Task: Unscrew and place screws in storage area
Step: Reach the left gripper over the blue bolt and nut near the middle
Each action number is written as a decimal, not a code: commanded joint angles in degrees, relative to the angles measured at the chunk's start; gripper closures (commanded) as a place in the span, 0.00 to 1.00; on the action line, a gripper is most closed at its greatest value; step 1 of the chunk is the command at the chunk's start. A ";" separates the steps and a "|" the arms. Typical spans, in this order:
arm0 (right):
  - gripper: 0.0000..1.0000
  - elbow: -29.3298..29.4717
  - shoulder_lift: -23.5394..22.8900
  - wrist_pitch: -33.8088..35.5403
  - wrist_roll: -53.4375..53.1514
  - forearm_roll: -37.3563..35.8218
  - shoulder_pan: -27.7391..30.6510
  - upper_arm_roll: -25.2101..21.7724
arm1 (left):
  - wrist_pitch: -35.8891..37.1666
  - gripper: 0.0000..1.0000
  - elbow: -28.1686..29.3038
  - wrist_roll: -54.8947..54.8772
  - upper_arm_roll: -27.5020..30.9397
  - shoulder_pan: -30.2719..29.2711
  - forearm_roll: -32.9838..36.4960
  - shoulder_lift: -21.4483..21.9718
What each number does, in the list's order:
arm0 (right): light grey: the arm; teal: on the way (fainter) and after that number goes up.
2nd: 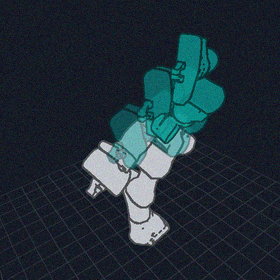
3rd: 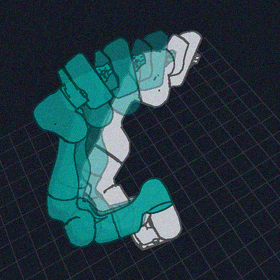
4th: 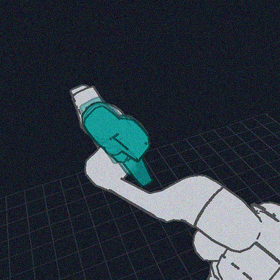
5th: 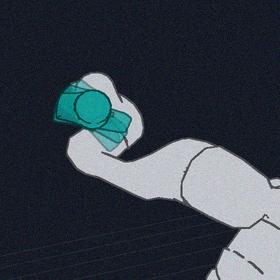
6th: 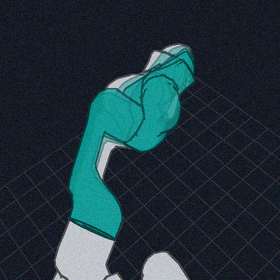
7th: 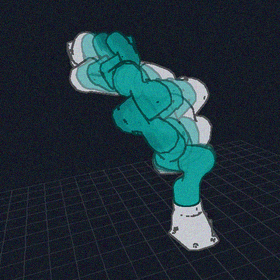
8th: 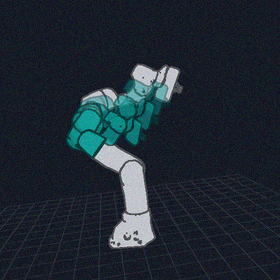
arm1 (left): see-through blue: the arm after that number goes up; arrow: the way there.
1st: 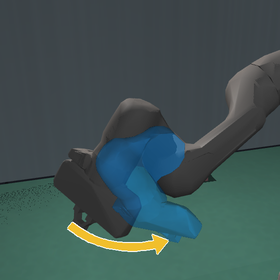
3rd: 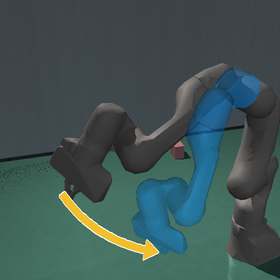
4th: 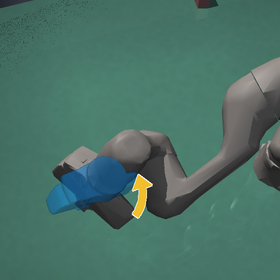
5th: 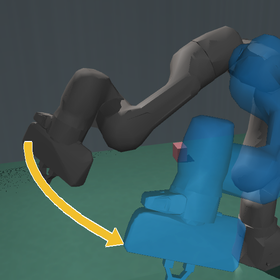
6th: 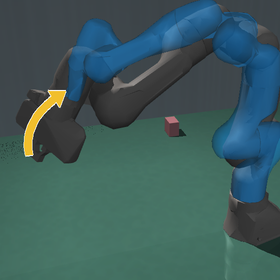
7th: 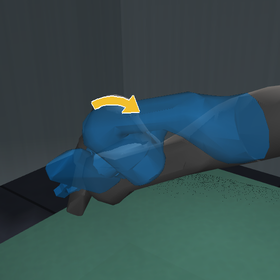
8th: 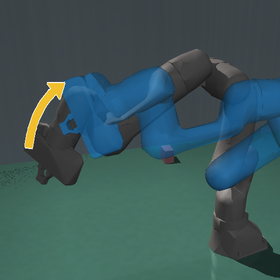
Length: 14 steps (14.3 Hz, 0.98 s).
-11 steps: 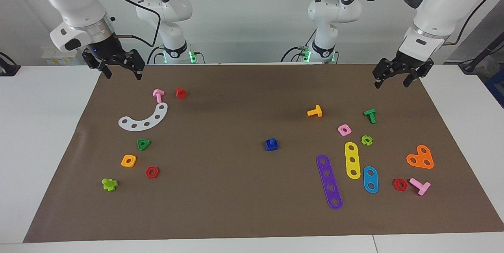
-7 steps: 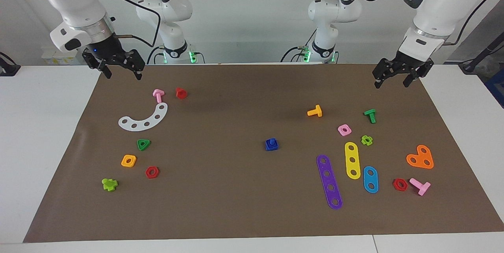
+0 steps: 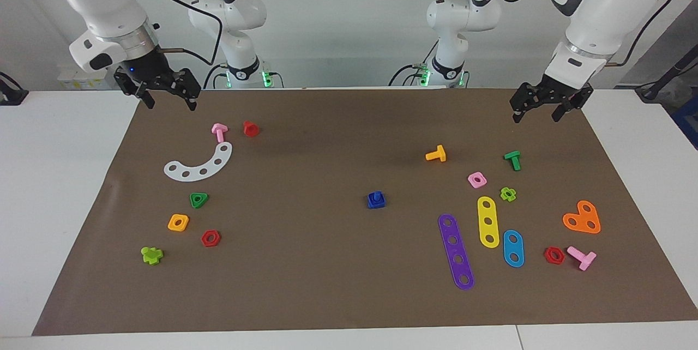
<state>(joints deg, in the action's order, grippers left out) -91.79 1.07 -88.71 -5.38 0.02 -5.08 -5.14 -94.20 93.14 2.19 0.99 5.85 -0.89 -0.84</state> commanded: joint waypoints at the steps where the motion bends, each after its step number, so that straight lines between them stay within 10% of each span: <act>1: 0.00 -0.84 1.04 0.38 0.99 1.21 0.60 0.31 | -3.18 0.00 3.72 4.30 0.07 3.54 -2.35 1.29; 14: 0.00 -0.93 1.04 0.38 0.99 1.21 0.60 0.31 | -27.24 0.09 3.63 28.90 0.33 21.47 -5.87 -15.84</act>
<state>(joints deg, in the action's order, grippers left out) -91.79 1.07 -88.71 -5.38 0.02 -5.08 -5.14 -116.88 96.05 27.26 0.11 23.89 -5.65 -13.95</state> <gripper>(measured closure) 0.000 0.066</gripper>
